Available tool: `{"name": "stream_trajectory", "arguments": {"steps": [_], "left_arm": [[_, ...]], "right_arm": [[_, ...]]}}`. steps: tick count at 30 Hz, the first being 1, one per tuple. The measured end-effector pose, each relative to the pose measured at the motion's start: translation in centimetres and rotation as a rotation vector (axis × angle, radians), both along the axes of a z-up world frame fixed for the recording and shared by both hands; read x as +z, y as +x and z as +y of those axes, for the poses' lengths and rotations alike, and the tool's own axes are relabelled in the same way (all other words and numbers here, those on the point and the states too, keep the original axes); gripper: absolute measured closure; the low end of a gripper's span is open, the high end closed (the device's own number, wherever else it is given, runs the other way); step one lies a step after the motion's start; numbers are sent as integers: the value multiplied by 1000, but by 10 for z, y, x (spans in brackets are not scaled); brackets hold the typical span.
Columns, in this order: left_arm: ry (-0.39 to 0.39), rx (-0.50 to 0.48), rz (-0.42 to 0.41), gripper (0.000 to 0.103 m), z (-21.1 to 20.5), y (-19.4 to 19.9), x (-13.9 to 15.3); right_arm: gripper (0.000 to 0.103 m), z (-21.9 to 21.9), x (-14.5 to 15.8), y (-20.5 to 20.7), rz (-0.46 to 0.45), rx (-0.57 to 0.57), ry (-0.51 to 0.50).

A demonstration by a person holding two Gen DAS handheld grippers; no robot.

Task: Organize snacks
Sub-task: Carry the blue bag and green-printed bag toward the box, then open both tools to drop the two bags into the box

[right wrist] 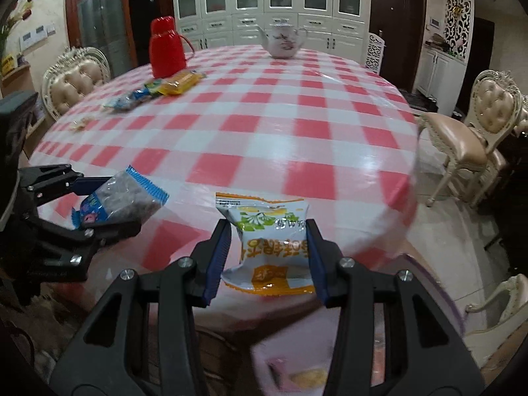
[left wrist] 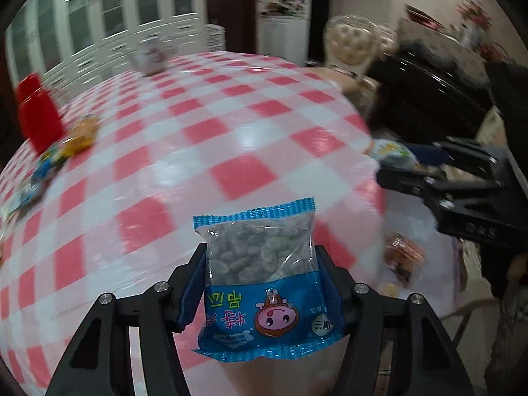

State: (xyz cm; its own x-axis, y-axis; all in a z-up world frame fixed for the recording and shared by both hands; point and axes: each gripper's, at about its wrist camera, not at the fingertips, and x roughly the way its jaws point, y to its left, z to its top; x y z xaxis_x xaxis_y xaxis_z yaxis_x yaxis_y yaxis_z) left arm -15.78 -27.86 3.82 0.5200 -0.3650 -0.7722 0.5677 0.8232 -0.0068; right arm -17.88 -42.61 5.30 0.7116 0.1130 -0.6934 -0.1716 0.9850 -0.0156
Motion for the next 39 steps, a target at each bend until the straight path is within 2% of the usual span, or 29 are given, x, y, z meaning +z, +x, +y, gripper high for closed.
{"name": "stream_trajectory", "arguments": {"steps": [9, 13, 15, 17, 18, 19, 21, 24, 28, 32, 34, 36, 39], "left_arm": [[-11, -232, 37, 41, -72, -28, 3], [-21, -341, 86, 41, -101, -42, -5], [-57, -401, 131, 39, -113, -46, -10], [-128, -447, 156, 36, -125, -49, -14], [-137, -458, 160, 31, -130, -50, -15], [-138, -464, 160, 30, -135, -51, -16], [-148, -457, 146, 30, -135, -49, -13], [-160, -405, 109, 30, -116, -37, -9], [-163, -245, 31, 30, -60, -15, 0], [-148, -56, -45, 29, 6, 10, 13], [-148, 38, -56, 24, 42, 21, 18], [-141, 143, -75, 20, 85, 35, 20], [-83, 290, -87, 20, 142, 53, 14]], "right_arm": [[54, -62, -13, -11, 60, -44, -145], [54, -82, -23, -31, 83, 16, -255], [54, -93, -32, -37, 127, 16, -302], [53, -104, -39, -40, 163, -12, -335], [49, -113, -42, -40, 175, -42, -347], [37, -122, -44, -40, 182, -80, -353], [33, -132, -46, -38, 196, -130, -359], [33, -139, -44, -35, 191, -167, -345], [33, -116, -26, -30, 89, -138, -290], [33, -70, -6, -6, -32, -78, -114], [31, -47, 4, 7, -62, -49, -12], [29, -23, 10, 31, -41, -9, 115], [28, 20, 12, 69, 20, 38, 168]]}}
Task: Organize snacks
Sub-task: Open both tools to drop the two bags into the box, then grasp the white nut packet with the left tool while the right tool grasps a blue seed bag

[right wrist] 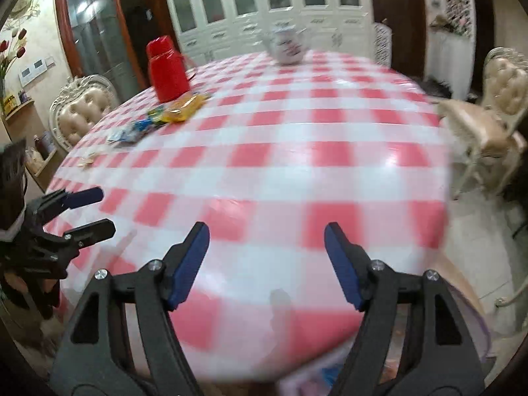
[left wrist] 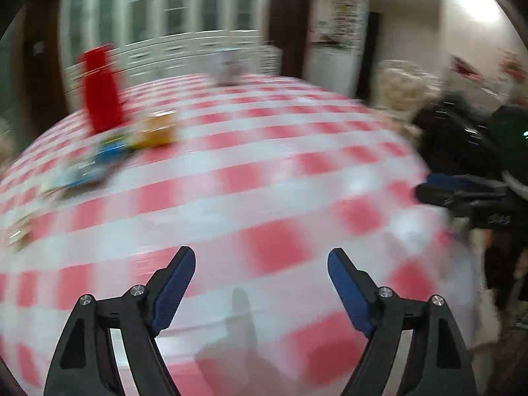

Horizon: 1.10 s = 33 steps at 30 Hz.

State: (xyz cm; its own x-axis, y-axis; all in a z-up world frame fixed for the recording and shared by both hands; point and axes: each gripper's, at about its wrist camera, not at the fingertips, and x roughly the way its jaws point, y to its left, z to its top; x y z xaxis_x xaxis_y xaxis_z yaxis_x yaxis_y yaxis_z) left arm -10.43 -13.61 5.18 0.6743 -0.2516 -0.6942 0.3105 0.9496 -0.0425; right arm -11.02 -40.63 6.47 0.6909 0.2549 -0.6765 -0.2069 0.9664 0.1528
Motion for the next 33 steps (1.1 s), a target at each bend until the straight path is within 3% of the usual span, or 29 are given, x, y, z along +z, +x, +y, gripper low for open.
{"name": "stream_trajectory", "arguments": {"steps": [6, 10, 16, 18, 21, 25, 26, 27, 28, 33], "left_arm": [[55, 284, 23, 20, 125, 30, -21], [42, 495, 31, 20, 217, 59, -27], [-17, 663, 52, 20, 310, 123, -34], [-36, 638, 46, 19, 317, 141, -35], [-65, 563, 115, 19, 306, 166, -44], [53, 544, 151, 17, 283, 180, -51], [44, 547, 148, 23, 284, 180, -50], [36, 572, 140, 40, 288, 178, -49], [24, 622, 125, 50, 296, 173, -47], [-52, 613, 114, 53, 309, 170, -47]], "right_arm": [[28, 102, -11, 69, 81, 169, 1], [28, 171, -29, 100, 117, 270, -82], [26, 246, -52, 132, 138, 353, -76], [24, 261, -53, 141, 130, 334, -84], [23, 283, -52, 161, 145, 356, -63], [22, 309, -53, 189, 144, 352, -64], [22, 317, -53, 200, 147, 337, -52], [22, 321, -53, 208, 150, 323, -36], [22, 325, -52, 216, 153, 309, -17], [22, 350, -52, 257, 170, 206, 88]]}}
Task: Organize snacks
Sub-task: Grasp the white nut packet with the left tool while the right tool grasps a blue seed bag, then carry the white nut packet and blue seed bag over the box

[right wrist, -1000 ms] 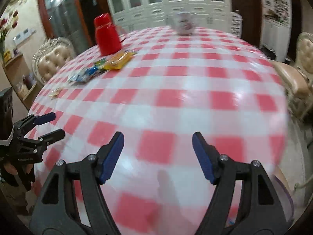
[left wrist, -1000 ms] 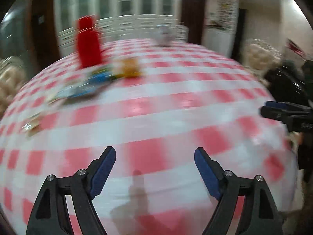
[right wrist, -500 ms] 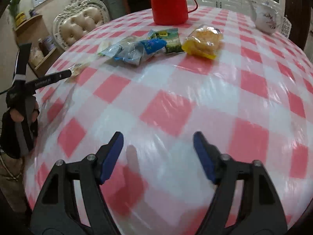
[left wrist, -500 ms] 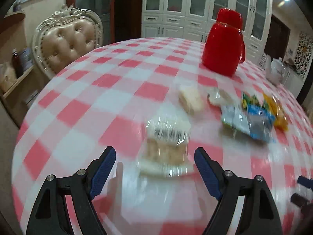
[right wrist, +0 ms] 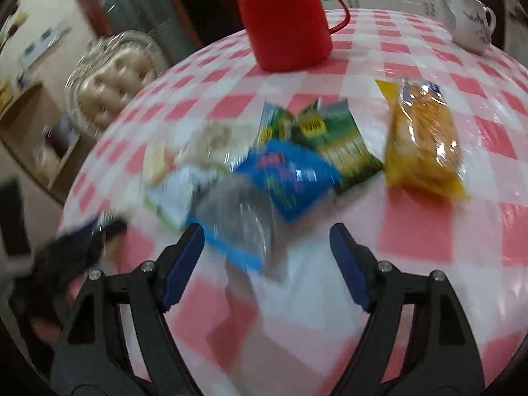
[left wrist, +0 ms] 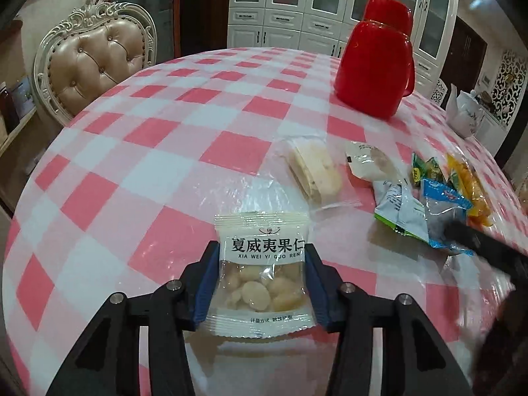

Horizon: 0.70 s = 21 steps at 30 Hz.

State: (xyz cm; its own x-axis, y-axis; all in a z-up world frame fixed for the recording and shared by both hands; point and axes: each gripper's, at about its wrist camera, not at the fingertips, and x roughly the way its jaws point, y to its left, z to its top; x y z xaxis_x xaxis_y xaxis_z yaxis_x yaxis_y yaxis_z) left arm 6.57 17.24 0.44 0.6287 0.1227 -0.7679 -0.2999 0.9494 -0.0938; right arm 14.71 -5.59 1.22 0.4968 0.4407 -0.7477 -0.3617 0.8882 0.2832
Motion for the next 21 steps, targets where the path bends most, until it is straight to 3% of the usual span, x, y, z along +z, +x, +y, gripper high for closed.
{"name": "stream_trajectory", "arguments": {"steps": [3, 6, 8, 12, 16, 21], "left_arm": [[-47, -18, -22, 53, 5, -4, 2], [-61, -19, -28, 53, 6, -4, 2], [-63, -19, -29, 52, 6, -4, 2], [-73, -21, -33, 52, 7, -5, 3], [-63, -24, -27, 52, 5, -4, 2], [-63, -34, -29, 51, 3, -4, 3]], "right_arm": [[22, 16, 0, 13, -12, -99, -30], [25, 38, -1, 18, -46, -143, -155], [48, 47, -2, 12, -78, -104, -215], [58, 28, 2, -18, -105, -7, -186], [59, -13, 6, -56, -87, 44, -139], [59, -75, 17, -116, -77, 49, -2]]}}
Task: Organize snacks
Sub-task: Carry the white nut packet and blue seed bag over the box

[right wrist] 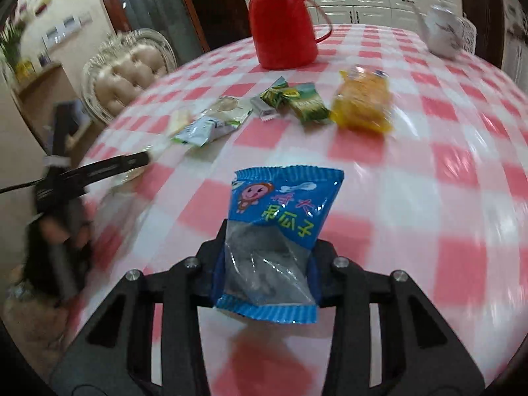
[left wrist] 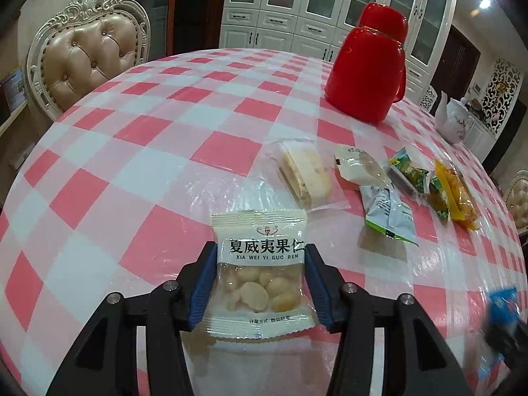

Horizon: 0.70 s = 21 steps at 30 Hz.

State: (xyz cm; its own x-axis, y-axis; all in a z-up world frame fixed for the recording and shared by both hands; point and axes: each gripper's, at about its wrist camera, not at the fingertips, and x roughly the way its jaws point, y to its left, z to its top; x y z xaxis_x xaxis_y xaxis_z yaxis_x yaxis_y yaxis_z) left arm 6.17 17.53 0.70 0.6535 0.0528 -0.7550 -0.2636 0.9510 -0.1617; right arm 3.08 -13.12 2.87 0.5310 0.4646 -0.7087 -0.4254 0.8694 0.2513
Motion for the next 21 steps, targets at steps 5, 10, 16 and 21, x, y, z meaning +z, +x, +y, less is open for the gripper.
{"name": "stream_trajectory", "arguments": {"steps": [5, 10, 16, 21], "left_arm": [[52, -94, 12, 56, -17, 2, 0], [118, -201, 20, 56, -76, -27, 8], [128, -339, -72, 56, -168, -78, 38], [128, -439, -97, 56, -230, -104, 46]], "right_arm": [[59, -46, 20, -43, -30, -19, 94], [59, -81, 25, -72, -60, -58, 60], [59, -117, 20, -91, -48, -97, 62], [59, -140, 23, -106, -67, -121, 52]]}}
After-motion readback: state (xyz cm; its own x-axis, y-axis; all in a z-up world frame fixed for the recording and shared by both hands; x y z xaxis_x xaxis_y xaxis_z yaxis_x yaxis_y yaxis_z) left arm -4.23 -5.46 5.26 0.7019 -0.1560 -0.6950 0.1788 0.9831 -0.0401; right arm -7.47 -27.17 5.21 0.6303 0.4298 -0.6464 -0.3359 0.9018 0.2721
